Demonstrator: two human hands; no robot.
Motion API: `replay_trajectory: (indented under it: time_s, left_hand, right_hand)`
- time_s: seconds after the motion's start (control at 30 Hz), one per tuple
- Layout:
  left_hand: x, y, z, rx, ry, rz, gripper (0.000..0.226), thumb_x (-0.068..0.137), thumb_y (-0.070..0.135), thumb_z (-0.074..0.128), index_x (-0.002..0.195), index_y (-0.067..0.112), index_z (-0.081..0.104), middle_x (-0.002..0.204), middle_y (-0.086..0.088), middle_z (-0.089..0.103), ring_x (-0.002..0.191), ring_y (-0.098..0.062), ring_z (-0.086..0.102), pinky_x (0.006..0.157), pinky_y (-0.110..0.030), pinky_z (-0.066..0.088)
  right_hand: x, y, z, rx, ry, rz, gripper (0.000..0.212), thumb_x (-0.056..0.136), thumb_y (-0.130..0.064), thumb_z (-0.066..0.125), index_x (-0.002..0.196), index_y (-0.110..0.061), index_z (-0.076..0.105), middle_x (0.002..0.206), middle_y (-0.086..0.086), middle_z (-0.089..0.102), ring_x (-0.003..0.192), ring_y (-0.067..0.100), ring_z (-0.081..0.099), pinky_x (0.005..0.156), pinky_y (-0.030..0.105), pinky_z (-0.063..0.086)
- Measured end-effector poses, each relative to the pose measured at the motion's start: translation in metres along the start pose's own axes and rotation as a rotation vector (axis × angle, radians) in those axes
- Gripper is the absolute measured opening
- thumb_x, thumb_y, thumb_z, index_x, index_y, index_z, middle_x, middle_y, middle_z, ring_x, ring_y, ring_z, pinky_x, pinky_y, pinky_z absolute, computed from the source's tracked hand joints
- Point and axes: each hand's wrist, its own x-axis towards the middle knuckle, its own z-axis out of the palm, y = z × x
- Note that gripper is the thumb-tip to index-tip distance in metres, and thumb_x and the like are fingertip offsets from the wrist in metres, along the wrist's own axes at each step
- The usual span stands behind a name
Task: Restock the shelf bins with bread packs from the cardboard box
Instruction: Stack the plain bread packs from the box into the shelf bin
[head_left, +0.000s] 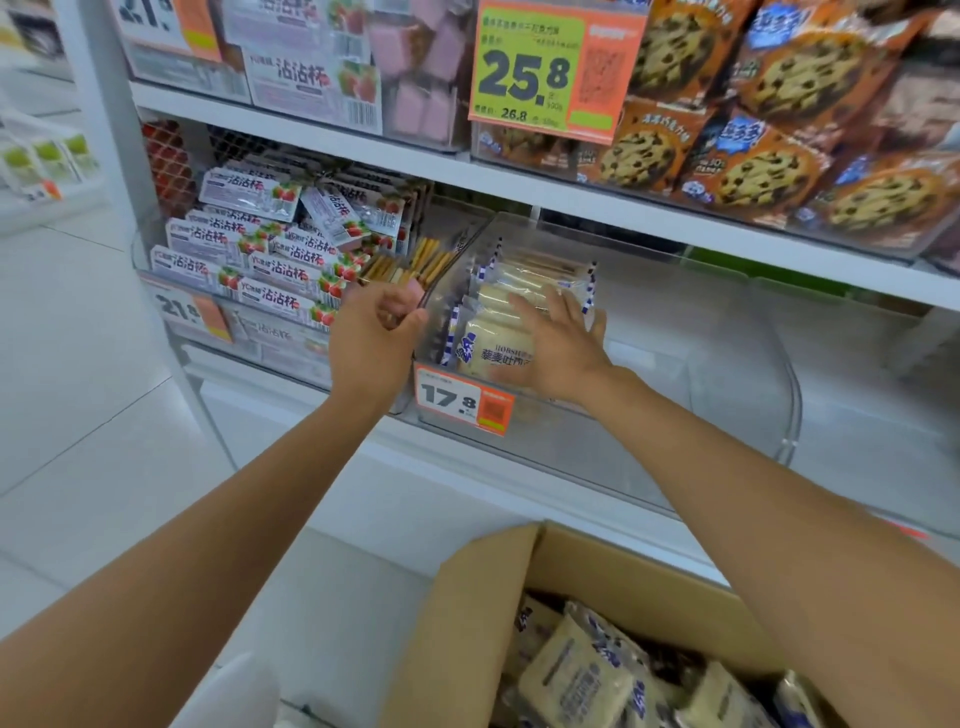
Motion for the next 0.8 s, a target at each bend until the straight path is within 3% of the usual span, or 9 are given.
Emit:
replay_trajectory:
  time_s: [0.1, 0.17, 0.3, 0.4, 0.57, 0.7, 0.8]
  left_hand:
    - [-0.017, 0.015, 0.001, 0.034, 0.025, -0.023, 0.008, 0.089, 0.02, 0.067, 0.089, 0.017, 0.06, 0.084, 0.0, 0.061, 0.069, -0.008, 0.055, 0.066, -0.023, 0.044]
    - [-0.039, 0.027, 0.005, 0.024, -0.08, -0.018, 0.007, 0.089, 0.019, 0.067, 0.087, 0.014, 0.061, 0.078, 0.003, 0.06, 0.067, -0.005, 0.053, 0.065, -0.022, 0.044]
    - [-0.104, 0.039, 0.022, -0.015, -0.337, -0.072, 0.006, 0.086, 0.015, 0.07, 0.083, 0.014, 0.065, 0.08, -0.002, 0.065, 0.067, -0.009, 0.055, 0.067, -0.025, 0.047]
    - [-0.162, 0.03, 0.037, 0.052, -0.507, -0.168, 0.006, 0.087, 0.019, 0.07, 0.084, 0.014, 0.066, 0.086, -0.001, 0.068, 0.075, -0.013, 0.061, 0.073, -0.029, 0.052]
    - [-0.241, 0.011, 0.051, 0.132, -0.717, -0.335, 0.004, 0.091, 0.022, 0.065, 0.089, 0.021, 0.068, 0.084, 0.004, 0.07, 0.074, -0.008, 0.066, 0.068, -0.021, 0.049]
    - [-0.264, -0.005, 0.056, 0.126, -0.696, -0.456, 0.012, 0.094, 0.015, 0.061, 0.102, 0.009, 0.068, 0.079, -0.002, 0.07, 0.067, -0.011, 0.065, 0.065, -0.024, 0.054]
    - [-0.267, -0.007, 0.059, 0.104, -0.673, -0.492, 0.01, 0.096, 0.011, 0.057, 0.103, 0.009, 0.064, 0.084, -0.006, 0.07, 0.068, -0.012, 0.065, 0.059, -0.017, 0.053]
  right_hand:
    - [-0.035, 0.006, -0.018, 0.083, 0.198, -0.024, 0.074, 0.085, -0.053, 0.063, 0.147, -0.026, 0.034, 0.153, 0.01, 0.03, 0.143, 0.027, 0.02, 0.115, 0.041, 0.012]
    - [-0.069, 0.011, -0.027, 0.148, 0.327, -0.05, 0.05, 0.088, -0.034, 0.064, 0.133, -0.017, 0.052, 0.133, 0.008, 0.051, 0.128, 0.028, 0.041, 0.105, 0.036, 0.028]
    - [-0.15, 0.027, -0.019, 0.238, 0.41, -0.053, 0.02, 0.087, -0.014, 0.058, 0.106, -0.011, 0.065, 0.102, 0.005, 0.06, 0.093, 0.023, 0.056, 0.079, 0.037, 0.048]
    - [-0.216, 0.049, 0.016, 0.311, 0.209, 0.016, 0.02, 0.089, -0.014, 0.057, 0.109, -0.014, 0.063, 0.099, -0.005, 0.054, 0.086, 0.013, 0.052, 0.077, 0.033, 0.047]
    - [-0.312, 0.106, 0.087, 0.378, -0.275, 0.321, 0.035, 0.094, -0.024, 0.058, 0.128, -0.02, 0.058, 0.129, -0.002, 0.06, 0.114, 0.016, 0.058, 0.093, 0.026, 0.045]
    - [-0.326, 0.118, 0.124, 0.552, -0.381, 0.479, 0.043, 0.095, -0.033, 0.056, 0.135, -0.019, 0.052, 0.136, 0.002, 0.056, 0.12, 0.021, 0.056, 0.097, 0.033, 0.047]
    - [-0.304, 0.105, 0.144, 0.693, -0.414, 0.512, 0.061, 0.097, -0.035, 0.054, 0.15, -0.014, 0.032, 0.152, 0.005, 0.039, 0.135, 0.023, 0.041, 0.107, 0.032, 0.037]
